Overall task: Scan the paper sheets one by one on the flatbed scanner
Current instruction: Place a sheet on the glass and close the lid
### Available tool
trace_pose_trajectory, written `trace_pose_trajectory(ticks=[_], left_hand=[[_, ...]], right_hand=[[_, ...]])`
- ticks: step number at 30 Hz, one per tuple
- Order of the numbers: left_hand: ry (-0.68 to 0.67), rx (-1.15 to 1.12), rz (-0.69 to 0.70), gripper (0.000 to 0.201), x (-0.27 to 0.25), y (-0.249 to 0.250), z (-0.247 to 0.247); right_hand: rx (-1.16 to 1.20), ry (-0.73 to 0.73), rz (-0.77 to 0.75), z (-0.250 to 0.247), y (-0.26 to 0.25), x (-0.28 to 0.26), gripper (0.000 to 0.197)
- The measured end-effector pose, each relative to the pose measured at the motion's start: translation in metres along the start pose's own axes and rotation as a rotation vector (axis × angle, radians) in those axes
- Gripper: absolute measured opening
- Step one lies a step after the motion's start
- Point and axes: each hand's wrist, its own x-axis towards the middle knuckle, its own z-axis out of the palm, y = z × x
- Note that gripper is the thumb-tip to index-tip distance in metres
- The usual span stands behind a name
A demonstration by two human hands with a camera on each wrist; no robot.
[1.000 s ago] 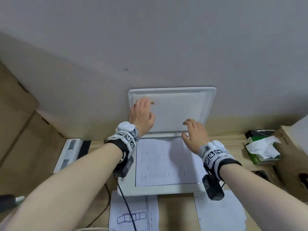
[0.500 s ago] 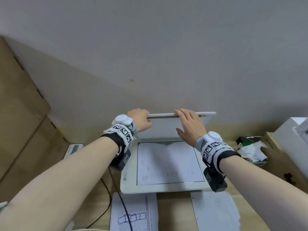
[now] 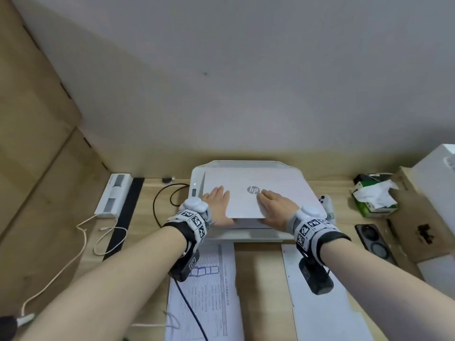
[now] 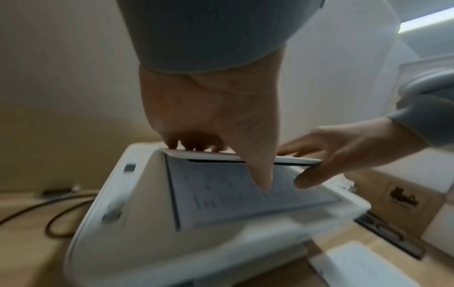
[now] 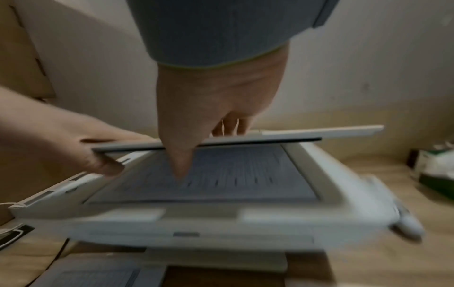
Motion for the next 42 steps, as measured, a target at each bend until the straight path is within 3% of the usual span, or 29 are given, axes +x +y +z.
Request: trace_pose_trajectory(ticks=[2, 6, 9, 12, 18, 21, 25, 28, 32, 36, 42], left_hand=[[-0.002, -0.020, 0.022, 0.106, -0.002, -0.004, 0.026], [-0.049, -0.070, 0.053, 0.106, -0.010, -0.010, 0.062], [-0.010, -0.117, 0.057, 0.097, -0.011, -0.010, 0.063], [0.020, -0.215, 0.045, 0.078, -0.012, -0.015, 0.056], [0.189, -0.393, -0.224, 0.063, -0.031, -0.054, 0.077], [0.245, -0.522, -0.276, 0.061, -0.040, -0.075, 0.088], [0.145, -0.977, -0.370, 0.049, -0.039, -0.074, 0.083], [0.087, -1.216, -0.541, 0.073, -0.019, -0.073, 0.084], [0.227, -1.509, -0.699, 0.059, 0.010, -0.065, 0.080], [0.327, -1.491, -0.803, 0.040, 0.021, -0.062, 0.085], [0.355, -1.401, -0.821, 0.037, 0.019, -0.059, 0.083]], right_hand=[[0.048, -0.061, -0.003, 0.017, 0.001, -0.007, 0.089], [0.098, -0.109, 0.029, 0.050, -0.002, -0.017, 0.082], [0.119, 0.008, 0.034, 0.062, -0.004, -0.020, 0.068], [0.115, 0.095, 0.019, 0.063, -0.006, -0.011, 0.075], [0.090, 0.145, -0.102, 0.065, -0.031, 0.033, 0.058], [0.123, 0.146, -0.137, 0.061, -0.051, 0.050, 0.062], [0.172, 0.193, -0.104, 0.067, -0.079, 0.066, 0.063], [0.161, 0.216, -0.059, 0.077, -0.081, 0.071, 0.060], [0.166, 0.234, -0.060, 0.082, -0.076, 0.074, 0.058], [0.167, 0.258, -0.050, 0.085, -0.079, 0.075, 0.058], [0.177, 0.286, -0.045, 0.083, -0.078, 0.074, 0.056]])
